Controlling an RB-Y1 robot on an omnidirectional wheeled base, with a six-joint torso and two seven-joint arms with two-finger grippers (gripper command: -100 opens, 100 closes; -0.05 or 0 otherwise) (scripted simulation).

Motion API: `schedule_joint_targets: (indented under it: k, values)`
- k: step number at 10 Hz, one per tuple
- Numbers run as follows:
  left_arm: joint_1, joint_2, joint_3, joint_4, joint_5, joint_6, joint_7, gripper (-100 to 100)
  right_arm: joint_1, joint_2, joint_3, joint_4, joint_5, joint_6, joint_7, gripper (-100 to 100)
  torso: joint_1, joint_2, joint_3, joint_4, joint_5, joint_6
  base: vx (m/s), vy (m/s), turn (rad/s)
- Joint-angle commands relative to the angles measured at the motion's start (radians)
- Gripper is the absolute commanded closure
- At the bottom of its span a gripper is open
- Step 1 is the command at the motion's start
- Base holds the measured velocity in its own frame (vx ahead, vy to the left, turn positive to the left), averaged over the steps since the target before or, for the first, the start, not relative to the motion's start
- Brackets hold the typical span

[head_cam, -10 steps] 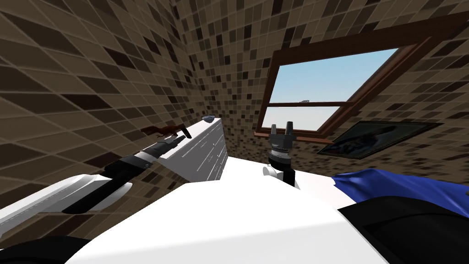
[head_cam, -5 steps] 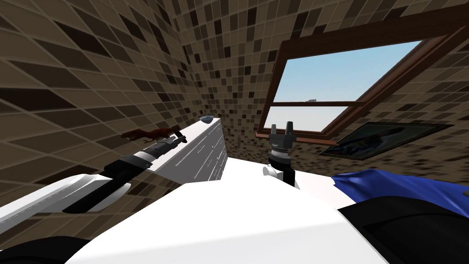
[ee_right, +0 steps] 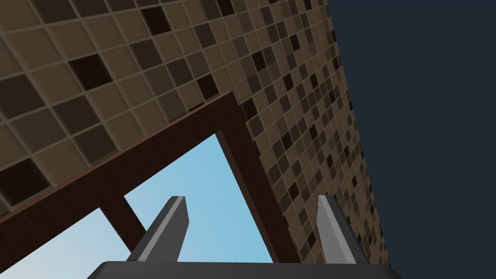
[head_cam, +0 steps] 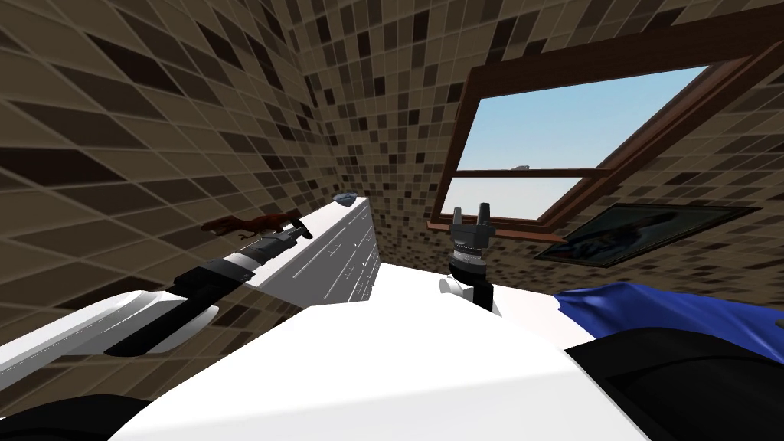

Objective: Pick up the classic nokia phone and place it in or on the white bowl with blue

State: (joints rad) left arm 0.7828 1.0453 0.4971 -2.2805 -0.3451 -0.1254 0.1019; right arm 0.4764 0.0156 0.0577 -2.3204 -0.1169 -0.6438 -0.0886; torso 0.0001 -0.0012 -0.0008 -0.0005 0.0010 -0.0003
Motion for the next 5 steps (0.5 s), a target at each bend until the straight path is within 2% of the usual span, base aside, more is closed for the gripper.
schedule_joint_targets:
  k: [1, 2, 3, 4, 5]
  values:
    - [0.0, 0.0, 0.0, 0.0, 0.0, 0.0, 0.0, 0, 0.0, 0.0, 0.0, 0.0, 0.0, 0.0, 0.0, 0, 0.0, 0.0, 0.0, 0.0, 0.0, 0.0, 0.0, 0.0, 0.0]
    - [0.0, 0.0, 0.0, 0.0, 0.0, 0.0, 0.0, 100, 0.0, 0.0, 0.0, 0.0, 0.0, 0.0, 0.0, 0, 0.0, 0.0, 0.0, 0.0, 0.0, 0.0, 0.0, 0.0, 0.0]
    - [0.0, 0.0, 0.0, 0.0, 0.0, 0.0, 0.0, 0, 0.0, 0.0, 0.0, 0.0, 0.0, 0.0, 0.0, 0, 0.0, 0.0, 0.0, 0.0, 0.0, 0.0, 0.0, 0.0, 0.0]
    - [0.0, 0.033, 0.03, -0.002, -0.004, 0.012, 0.009, 100, 0.0, 0.0, 0.0, 0.0, 0.0, 0.0, 0.0, 0, 0.0, 0.0, 0.0, 0.0, 0.0, 0.0, 0.095, -0.052, 0.16]
    - [0.0, 0.045, 0.041, -0.002, -0.005, 0.017, 0.013, 100, 0.0, 0.0, 0.0, 0.0, 0.0, 0.0, 0.0, 0, -0.003, -0.004, -0.002, 0.0, -0.001, -0.001, 0.149, -0.074, 0.12]
